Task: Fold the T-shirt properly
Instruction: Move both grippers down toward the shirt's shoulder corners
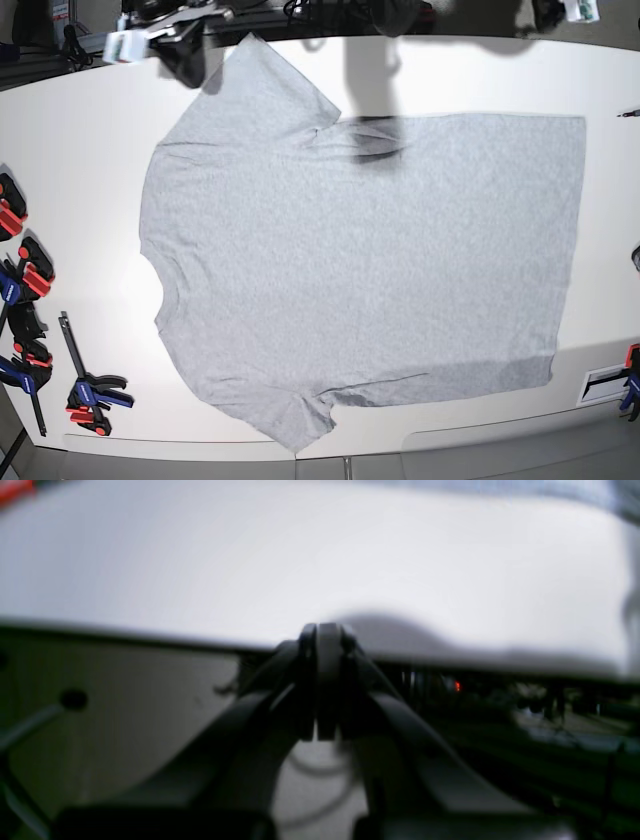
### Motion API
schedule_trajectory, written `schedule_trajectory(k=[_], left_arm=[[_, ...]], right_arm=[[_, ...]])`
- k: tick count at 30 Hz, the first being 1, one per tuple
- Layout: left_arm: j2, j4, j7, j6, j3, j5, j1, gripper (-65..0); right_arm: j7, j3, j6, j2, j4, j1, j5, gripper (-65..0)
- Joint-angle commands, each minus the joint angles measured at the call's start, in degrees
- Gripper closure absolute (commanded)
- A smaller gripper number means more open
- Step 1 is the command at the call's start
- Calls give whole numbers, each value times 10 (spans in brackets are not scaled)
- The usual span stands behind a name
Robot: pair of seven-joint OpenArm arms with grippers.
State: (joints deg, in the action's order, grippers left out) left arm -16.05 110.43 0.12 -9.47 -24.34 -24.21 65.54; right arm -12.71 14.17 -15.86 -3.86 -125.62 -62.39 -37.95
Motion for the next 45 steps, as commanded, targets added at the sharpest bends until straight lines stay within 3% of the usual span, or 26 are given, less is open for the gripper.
schedule_trajectory(k=[1, 5, 8, 12, 14, 21, 26, 29, 31, 36, 41, 45], left_arm=[[-3, 21, -14, -2, -9, -5, 11, 0], [-14, 65, -14, -16, -12, -5, 11, 0], [-37, 77, -14, -52, -12, -5, 9, 0], [-57, 77, -13, -82, -12, -3, 8, 0], [-63, 77, -14, -82, -12, -3, 8, 0], [-70, 77, 0, -82, -12, -3, -3, 0], [-70, 77, 16, -82, -12, -3, -8, 0], [-70, 77, 16, -82, -12, -3, -8, 0], [-70, 77, 16, -82, -11, -3, -8, 0], [-70, 77, 16, -82, -11, -3, -8, 0], [-70, 77, 16, -82, -11, -3, -8, 0], [-70, 77, 17, -82, -11, -3, -11, 0]], right_arm=[[-6, 20, -4, 13, -10, 1, -41, 0], [-86, 94, -4, 72, -6, 36, -217, 0], [-106, 111, -4, 93, 6, 46, -271, 0], [-106, 111, -27, 98, 51, 47, -272, 0], [-107, 111, -46, 98, 84, 53, -272, 0], [-107, 111, -66, 101, 178, 88, -312, 0], [-112, 112, -75, 117, 183, 92, -261, 0], [-115, 112, -75, 129, 183, 92, -261, -223], [-120, 112, -74, 129, 183, 92, -261, -283], [-119, 113, -57, 129, 183, 94, -248, -282], [-171, 113, -58, 129, 183, 122, -235, -282], [-174, 113, -57, 129, 184, 137, -207, -282]])
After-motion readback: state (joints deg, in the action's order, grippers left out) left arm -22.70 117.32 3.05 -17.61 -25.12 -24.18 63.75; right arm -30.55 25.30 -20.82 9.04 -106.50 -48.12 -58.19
